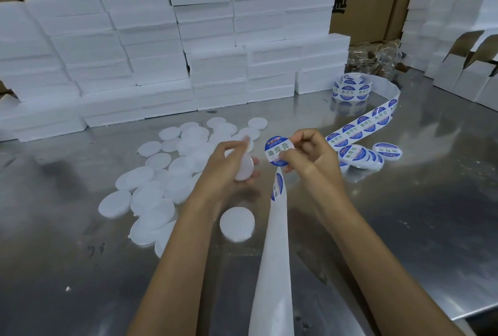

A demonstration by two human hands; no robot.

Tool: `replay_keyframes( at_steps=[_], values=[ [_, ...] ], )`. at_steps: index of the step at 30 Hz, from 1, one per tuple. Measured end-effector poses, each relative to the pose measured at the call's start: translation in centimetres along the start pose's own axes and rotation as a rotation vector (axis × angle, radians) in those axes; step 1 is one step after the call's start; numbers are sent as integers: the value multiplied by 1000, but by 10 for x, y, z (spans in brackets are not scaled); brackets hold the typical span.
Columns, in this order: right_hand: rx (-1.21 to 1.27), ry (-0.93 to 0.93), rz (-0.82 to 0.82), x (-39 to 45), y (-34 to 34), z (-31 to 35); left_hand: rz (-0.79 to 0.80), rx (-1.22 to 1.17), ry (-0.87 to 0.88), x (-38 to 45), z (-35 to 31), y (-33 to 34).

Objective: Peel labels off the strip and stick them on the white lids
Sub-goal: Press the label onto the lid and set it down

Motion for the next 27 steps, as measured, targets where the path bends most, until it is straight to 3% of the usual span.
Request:
replay_keyframes(
  at_steps=[3, 5, 27],
  values=[
    [-56, -31, 58, -3, 8, 2, 145, -414, -46, -4, -7, 12],
    [-99, -55, 82, -6, 14, 4, 229, -476, -30, -8, -9, 17],
    [-232, -148, 42, -2, 10, -4, 262, -204, 96, -22, -14, 39]
  ],
)
Point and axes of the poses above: each hand's wrist, its own x-axis towards the middle knuckle, its own y-axis out of the palm, z = x × y, the point moved 4 cm from there along x, towards the middle knuckle, and after that the axes turned 9 degrees about -y, right-handed, at the moved point
